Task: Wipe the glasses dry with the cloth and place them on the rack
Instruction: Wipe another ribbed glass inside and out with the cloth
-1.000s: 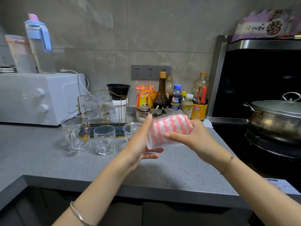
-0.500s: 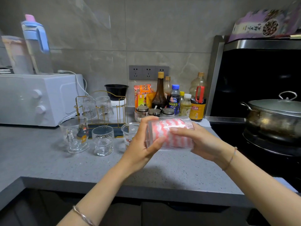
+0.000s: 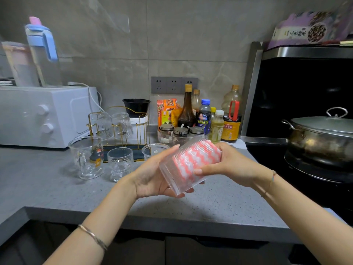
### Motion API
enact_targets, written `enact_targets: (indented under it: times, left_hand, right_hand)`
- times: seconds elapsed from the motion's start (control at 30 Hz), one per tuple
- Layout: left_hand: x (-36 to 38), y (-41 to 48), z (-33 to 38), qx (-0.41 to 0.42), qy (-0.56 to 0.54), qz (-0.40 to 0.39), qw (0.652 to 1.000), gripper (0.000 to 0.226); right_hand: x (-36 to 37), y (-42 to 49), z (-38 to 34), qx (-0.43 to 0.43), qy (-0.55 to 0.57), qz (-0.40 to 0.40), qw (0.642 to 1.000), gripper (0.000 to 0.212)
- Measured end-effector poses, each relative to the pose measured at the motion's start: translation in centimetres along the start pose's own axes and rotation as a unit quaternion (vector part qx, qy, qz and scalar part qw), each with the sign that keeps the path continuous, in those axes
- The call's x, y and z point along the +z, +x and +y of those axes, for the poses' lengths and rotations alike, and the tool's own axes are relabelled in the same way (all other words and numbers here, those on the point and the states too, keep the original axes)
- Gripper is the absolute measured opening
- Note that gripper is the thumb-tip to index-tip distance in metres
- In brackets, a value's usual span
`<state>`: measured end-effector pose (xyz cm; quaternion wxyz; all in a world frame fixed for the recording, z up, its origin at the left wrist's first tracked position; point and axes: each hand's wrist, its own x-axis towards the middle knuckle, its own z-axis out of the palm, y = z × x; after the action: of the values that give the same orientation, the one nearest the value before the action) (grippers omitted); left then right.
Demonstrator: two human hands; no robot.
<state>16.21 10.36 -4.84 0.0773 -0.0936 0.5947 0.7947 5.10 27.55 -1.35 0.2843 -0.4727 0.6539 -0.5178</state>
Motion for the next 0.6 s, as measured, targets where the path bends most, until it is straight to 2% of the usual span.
enact_targets:
  times: [0.07, 0.17, 0.27, 0.37, 0.5, 0.6]
  left_hand:
    - [-0.1, 0.2, 0.0, 0.004, -0.012, 0.001, 1.0, 0.069]
    - [-0.3, 0.1, 0.0, 0.028, -0.007, 0.012, 1.0, 0.059]
    - [-0.5, -0.3, 0.0, 0.044, -0.045, 0.041, 0.997, 0.056]
    - [-0.6, -0.1, -0.6, 0.069, -0.086, 0.056, 0.992, 0.073]
    - [0.7, 0.8, -1.2, 0.112, -0.141, 0.033, 0.983, 0.083]
    - [2.3, 1.0, -1.2, 0.138, -0.207, 0.024, 0.968, 0.066]
  right_hand:
    - [-0.3, 0.3, 0.3, 0.002, 0.036, 0.019, 0.999, 0.03]
    - [-1.4, 0.7, 0.8, 0.011, 0.152, 0.035, 0.988, 0.028]
    - [-2.7, 1.2, 1.4, 0.029, 0.249, 0.135, 0.959, 0.039]
    - [-3.2, 1.3, 1.2, -0.014, 0.308, 0.226, 0.924, 0.043]
    - [-1.1, 1.3, 0.7, -0.101, 0.223, 0.265, 0.933, 0.037]
    - [2.0, 1.2, 0.8, -0.185, 0.067, 0.284, 0.939, 0.021]
